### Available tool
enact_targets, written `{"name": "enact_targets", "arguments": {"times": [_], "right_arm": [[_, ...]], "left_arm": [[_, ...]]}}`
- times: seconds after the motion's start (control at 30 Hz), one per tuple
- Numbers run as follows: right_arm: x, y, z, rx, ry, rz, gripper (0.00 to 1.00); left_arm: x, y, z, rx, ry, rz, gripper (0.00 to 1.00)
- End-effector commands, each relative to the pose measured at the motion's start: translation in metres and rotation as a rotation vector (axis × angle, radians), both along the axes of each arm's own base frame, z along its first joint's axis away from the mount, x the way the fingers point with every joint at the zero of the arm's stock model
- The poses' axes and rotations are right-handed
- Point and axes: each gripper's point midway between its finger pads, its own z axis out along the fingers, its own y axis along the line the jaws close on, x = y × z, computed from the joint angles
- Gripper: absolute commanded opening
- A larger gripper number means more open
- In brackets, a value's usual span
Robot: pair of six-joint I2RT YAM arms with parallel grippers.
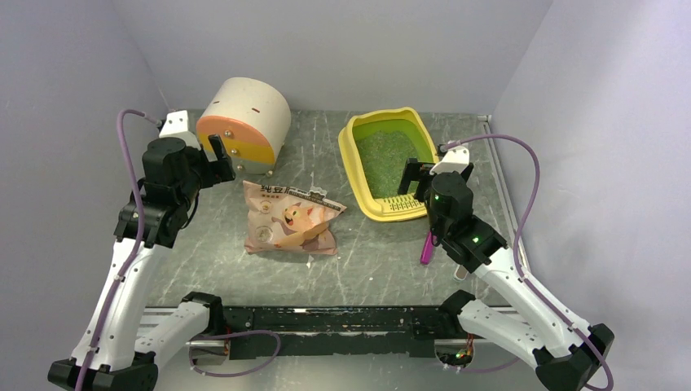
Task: Fill the litter box with clean litter
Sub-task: Reset both arms
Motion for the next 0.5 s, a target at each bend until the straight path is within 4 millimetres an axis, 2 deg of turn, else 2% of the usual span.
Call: {"name": "enact_targets", "arguments": {"times": [0.0,0.37,0.47], "right_arm": [[0.0013,-0.0005,0.0136,0.042,-0.042,-0.016,1.0],[0.0002,0.0017,0.0146,0.034,-0.022,-0.002,1.0],[0.0013,-0.0068,0.0173,0.023,-0.006,-0.059,1.0]], "left_arm": [[0.0028,-0.0015,0.0119,-0.018,-0.031,-0.002,0.97],[0.0032,-0.0022,0.0151,-0.023,-0.038,-0.004,0.97],[0.004,-0.0022,0.0153,-0.02,-0.038,-0.005,0.97]]}}
